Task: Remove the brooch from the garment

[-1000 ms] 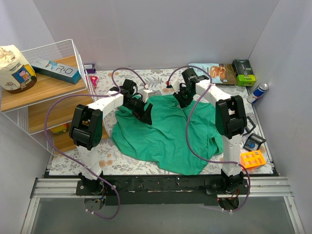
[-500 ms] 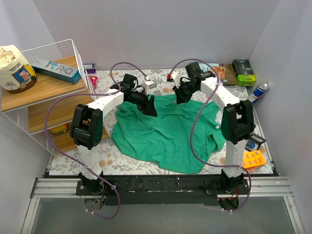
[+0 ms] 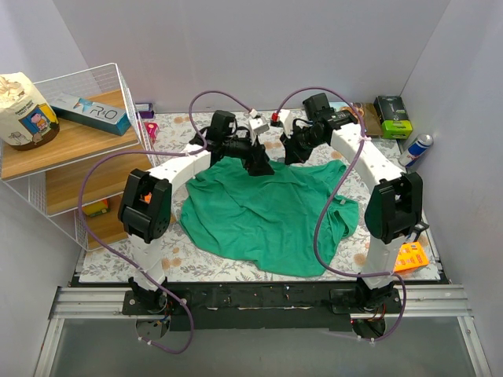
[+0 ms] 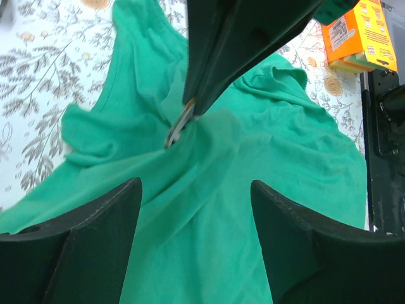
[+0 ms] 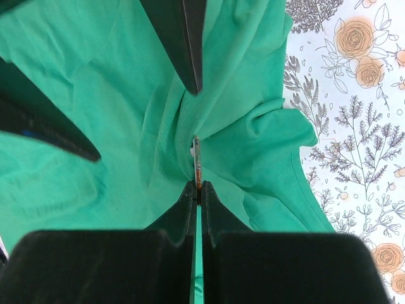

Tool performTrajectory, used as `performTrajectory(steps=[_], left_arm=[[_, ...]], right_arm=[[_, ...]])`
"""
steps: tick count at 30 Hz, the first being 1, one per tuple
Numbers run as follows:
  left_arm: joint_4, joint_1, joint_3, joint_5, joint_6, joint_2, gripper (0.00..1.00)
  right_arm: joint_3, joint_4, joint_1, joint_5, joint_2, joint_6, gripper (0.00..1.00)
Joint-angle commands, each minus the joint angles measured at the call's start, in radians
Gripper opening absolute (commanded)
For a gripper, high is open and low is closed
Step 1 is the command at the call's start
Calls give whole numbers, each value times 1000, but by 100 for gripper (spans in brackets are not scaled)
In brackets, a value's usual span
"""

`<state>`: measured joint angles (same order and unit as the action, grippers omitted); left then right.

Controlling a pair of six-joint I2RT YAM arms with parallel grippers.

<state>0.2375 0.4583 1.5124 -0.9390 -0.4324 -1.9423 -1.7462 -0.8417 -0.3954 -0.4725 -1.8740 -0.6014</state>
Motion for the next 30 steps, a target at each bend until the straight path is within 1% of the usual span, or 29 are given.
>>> performTrajectory(steps=[1,4,7,8,11,14,15,16,17,21,30], left_arm=[[-104,46,-35,11,12,9,69],[-121,63,-63,46,30,2,66],[-135,66,-83,78,26,3,57],[-138,66,-86,83,26,2,51],[-153,66,-96,91,2,6,43],[-205,66,-109,75,-54,6,25],[-211,66,-107,66,-60,6,12],[-211,66,-104,60,-62,8,3],[-211,66,-104,63,-60,16,0],[-155,59,-106,86,1,48,0],[-153,28,-195,138,24,146,0]], right_arm=[[-1,-8,-11,-5,64,23,1],[-3,-4,-16,2,70,26,1],[-7,-5,-19,9,70,26,1],[-7,-7,-19,11,72,26,1],[-3,-7,-19,2,73,28,1],[5,-7,-19,-2,73,35,1],[7,-8,-19,1,72,35,1],[10,-10,-19,3,73,32,1],[10,-11,-19,8,72,28,1],[7,-36,-19,17,73,-1,1],[40,-30,-17,48,88,-26,1]])
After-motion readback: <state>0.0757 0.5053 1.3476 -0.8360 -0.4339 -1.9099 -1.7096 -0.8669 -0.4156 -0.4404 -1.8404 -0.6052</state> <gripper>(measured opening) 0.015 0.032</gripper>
